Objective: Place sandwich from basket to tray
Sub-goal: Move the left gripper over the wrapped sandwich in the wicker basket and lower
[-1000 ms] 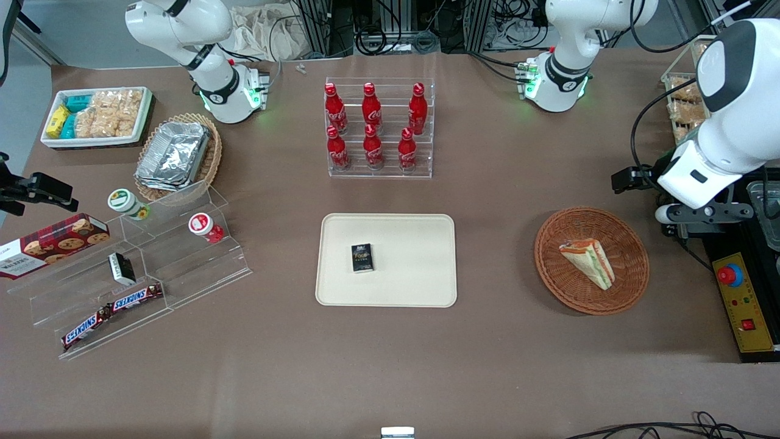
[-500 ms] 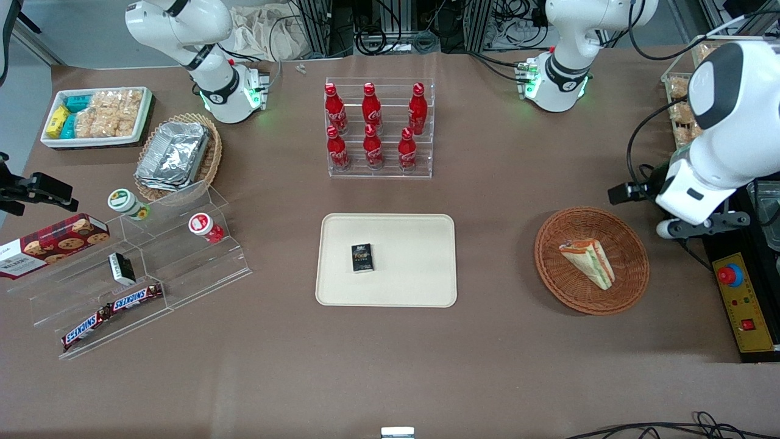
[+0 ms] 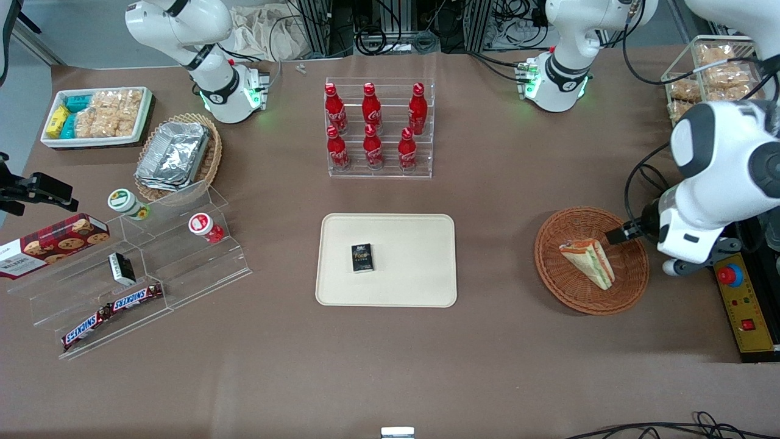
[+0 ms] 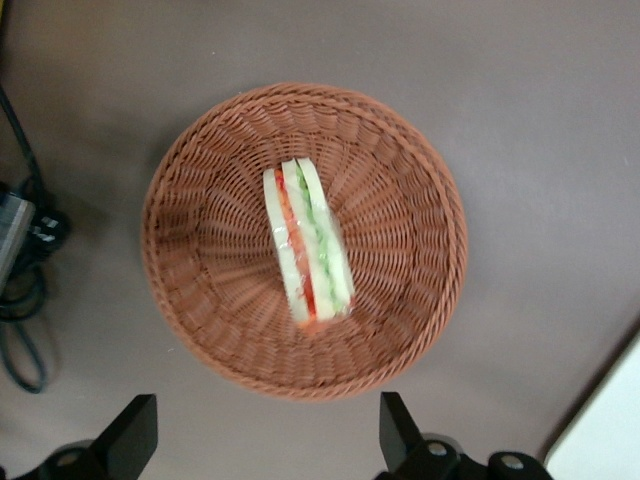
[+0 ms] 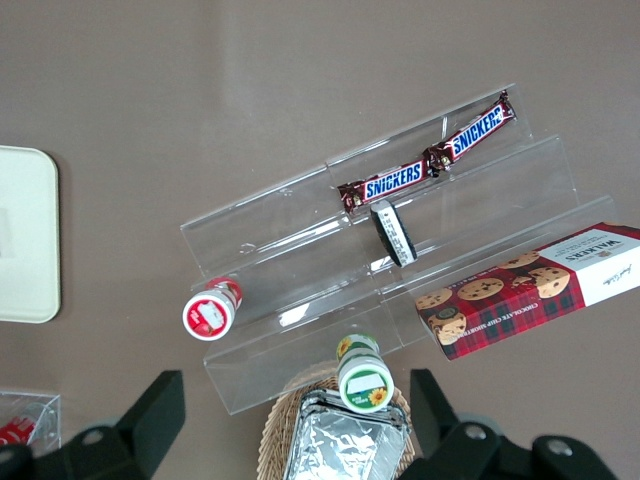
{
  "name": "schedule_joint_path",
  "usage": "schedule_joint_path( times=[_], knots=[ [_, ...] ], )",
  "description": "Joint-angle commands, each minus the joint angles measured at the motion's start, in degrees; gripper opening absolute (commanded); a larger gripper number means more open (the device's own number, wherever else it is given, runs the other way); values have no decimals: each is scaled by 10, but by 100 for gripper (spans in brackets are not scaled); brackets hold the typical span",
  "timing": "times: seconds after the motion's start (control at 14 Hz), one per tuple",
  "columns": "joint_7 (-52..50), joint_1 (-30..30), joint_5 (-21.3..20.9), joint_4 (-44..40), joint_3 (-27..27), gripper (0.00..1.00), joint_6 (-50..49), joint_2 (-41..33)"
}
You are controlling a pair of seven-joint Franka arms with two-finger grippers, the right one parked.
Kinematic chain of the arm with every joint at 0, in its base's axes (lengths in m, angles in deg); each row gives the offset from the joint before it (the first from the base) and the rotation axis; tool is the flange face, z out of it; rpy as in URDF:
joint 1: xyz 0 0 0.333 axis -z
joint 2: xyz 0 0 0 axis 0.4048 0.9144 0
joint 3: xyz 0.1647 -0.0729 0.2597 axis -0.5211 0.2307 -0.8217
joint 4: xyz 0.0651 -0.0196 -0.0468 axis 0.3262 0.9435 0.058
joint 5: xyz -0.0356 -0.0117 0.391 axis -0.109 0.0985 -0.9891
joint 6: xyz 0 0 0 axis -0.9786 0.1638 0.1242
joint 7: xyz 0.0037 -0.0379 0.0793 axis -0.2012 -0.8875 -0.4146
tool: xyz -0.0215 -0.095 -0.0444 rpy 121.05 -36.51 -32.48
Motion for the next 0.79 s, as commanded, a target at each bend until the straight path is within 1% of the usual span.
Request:
schedule_joint_path(
  times=[0.0,0.07,0.14,0.29,0.43,0.71],
  knots=[
    [-125,8,-15,28,5,100,66,22],
    [-165,15,-20,34,5,100,85,28],
    [-175,19,-23,38,5,100,93,34],
    [-195,22,-61,39,5,100,103,55],
    [-229,28,-66,48,5,100,125,67],
    [-234,28,-66,92,4,100,176,65]
  ],
)
